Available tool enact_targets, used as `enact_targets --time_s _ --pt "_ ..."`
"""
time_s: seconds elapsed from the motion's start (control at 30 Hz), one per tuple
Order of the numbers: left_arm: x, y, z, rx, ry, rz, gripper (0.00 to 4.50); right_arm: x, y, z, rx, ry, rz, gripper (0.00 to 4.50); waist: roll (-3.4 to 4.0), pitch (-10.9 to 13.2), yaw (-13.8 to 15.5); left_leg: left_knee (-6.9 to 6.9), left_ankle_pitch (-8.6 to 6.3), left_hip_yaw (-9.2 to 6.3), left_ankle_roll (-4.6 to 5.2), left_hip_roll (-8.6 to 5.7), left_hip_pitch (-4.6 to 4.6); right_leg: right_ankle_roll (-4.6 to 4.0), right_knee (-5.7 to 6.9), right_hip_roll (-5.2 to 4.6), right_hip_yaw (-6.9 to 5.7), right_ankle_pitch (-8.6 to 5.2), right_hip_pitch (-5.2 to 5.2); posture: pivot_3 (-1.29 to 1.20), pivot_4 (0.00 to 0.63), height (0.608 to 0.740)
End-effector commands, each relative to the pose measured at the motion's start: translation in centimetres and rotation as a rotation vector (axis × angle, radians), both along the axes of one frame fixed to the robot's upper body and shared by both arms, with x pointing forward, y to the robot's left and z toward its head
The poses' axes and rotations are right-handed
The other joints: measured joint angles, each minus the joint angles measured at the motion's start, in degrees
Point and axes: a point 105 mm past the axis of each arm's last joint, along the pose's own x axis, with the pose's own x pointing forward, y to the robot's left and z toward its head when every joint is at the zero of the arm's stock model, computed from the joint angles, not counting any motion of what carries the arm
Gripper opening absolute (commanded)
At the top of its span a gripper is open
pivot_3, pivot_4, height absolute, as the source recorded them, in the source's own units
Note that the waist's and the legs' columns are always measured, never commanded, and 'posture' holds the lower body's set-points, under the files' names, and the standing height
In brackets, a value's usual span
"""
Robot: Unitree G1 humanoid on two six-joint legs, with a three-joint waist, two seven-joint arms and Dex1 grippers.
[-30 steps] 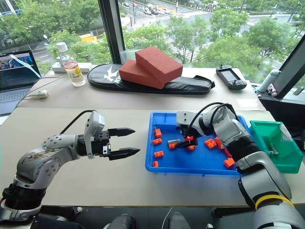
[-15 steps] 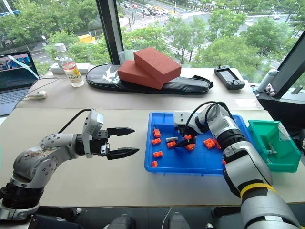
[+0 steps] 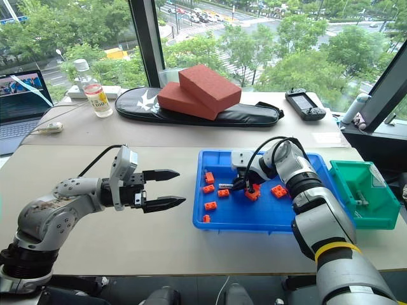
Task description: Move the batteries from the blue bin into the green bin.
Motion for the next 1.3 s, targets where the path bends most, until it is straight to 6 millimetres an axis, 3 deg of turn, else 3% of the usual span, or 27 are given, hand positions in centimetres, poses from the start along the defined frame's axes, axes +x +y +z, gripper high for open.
enact_targets --time_s 0.03,0.1,0.27,0.4,0.5,0.6,0.7,0.77,0.9,1.07,1.2,1.3 --pt "-0.2 0.0 1.0 -0.002 -0.055 -0.005 4.50 -0.2 -0.6 -1.2 -0.041 0.022 -0.016 0.24 0.00 0.0 0.0 -0.01 -0.02 0.00 -0.03 0.00 0.08 0.00 0.00 0.00 0.00 0.00 0.05 0.00 0.150 0.740" --pt "-0.3 0.0 1.0 -0.003 -0.054 -0.008 4.50 0.0 -0.5 -0.8 -0.012 -0.004 -0.030 0.24 0.00 0.0 0.0 -0.01 -0.02 -0.01 -0.04 0.01 0.10 -0.02 0.00 0.00 0.00 -0.01 0.07 0.00 0.150 0.740" --pt "-0.4 0.1 1.0 -0.004 -0.055 -0.006 4.50 0.4 -0.9 3.2 0.084 -0.160 -0.088 0.24 0.07 0.0 0.2 -0.01 -0.03 -0.02 -0.04 0.00 0.02 -0.02 0.02 -0.01 0.00 -0.01 0.02 0.00 0.150 0.740" --pt "-0.5 0.1 0.9 -0.007 -0.053 -0.006 4.50 -2.0 -1.2 10.8 0.416 -0.351 -0.236 0.24 0.28 0.2 0.4 0.00 -0.03 -0.09 -0.04 -0.01 -0.23 -0.01 0.09 -0.03 -0.05 -0.01 -0.11 0.00 0.150 0.740" --pt "-0.5 0.0 0.9 -0.007 -0.053 -0.016 4.50 -3.1 -5.8 14.4 0.595 -0.486 -0.601 0.24 0.33 0.2 0.7 0.01 -0.03 -0.14 -0.04 -0.02 -0.37 -0.01 0.26 -0.03 -0.07 -0.02 -0.25 0.00 0.150 0.740" --pt "-0.4 0.0 0.9 -0.005 -0.056 -0.038 4.50 -4.7 -10.9 15.6 0.676 -0.579 -0.947 0.24 0.33 0.2 1.4 0.01 -0.03 -0.14 -0.04 -0.04 -0.38 0.00 0.20 -0.05 -0.11 -0.02 -0.20 0.00 0.150 0.740" --pt "-0.2 -0.1 1.1 -0.005 -0.062 -0.061 4.50 -6.5 -15.1 16.0 0.721 -0.654 -1.231 0.24 0.33 0.2 1.8 0.02 -0.03 -0.10 -0.04 -0.05 -0.37 0.00 -0.02 -0.06 -0.12 -0.02 -0.15 0.00 0.150 0.740" --pt "0.0 -0.4 1.3 -0.003 -0.072 -0.091 4.50 -8.0 -19.2 15.5 0.748 -0.694 -1.509 0.24 0.33 0.2 1.8 0.02 -0.03 -0.06 -0.04 -0.05 -0.37 0.01 -0.08 -0.06 -0.11 -0.03 -0.18 0.00 0.150 0.740" --pt "0.2 -0.9 1.4 0.001 -0.084 -0.139 4.50 -9.9 -22.6 13.6 0.723 -0.697 -1.770 0.24 0.34 0.2 1.7 0.01 -0.03 -0.01 -0.04 -0.06 -0.37 0.01 -0.10 -0.06 -0.09 -0.03 -0.19 0.00 0.150 0.740" --pt "0.5 -1.4 1.3 0.007 -0.094 -0.178 4.50 -10.8 -24.0 10.7 0.603 -0.661 -1.884 0.24 0.35 0.2 1.2 0.01 -0.03 0.02 -0.03 -0.05 -0.35 -0.01 -0.10 -0.04 -0.04 -0.05 -0.19 0.00 0.150 0.740" --pt "0.8 -1.7 1.2 0.006 -0.099 -0.186 4.50 -11.6 -23.8 7.8 0.501 -0.563 -1.895 0.24 0.36 0.2 1.2 0.01 -0.03 0.01 -0.03 -0.05 -0.35 0.01 -0.09 -0.04 -0.03 -0.07 -0.19 0.00 0.150 0.740" --pt "0.8 -1.7 1.1 0.009 -0.099 -0.189 4.50 -12.1 -24.1 7.0 0.465 -0.553 -1.908 0.24 0.37 0.3 1.1 0.01 -0.03 0.01 -0.03 -0.04 -0.35 0.01 -0.09 -0.03 -0.02 -0.07 -0.18 0.00 0.150 0.740"
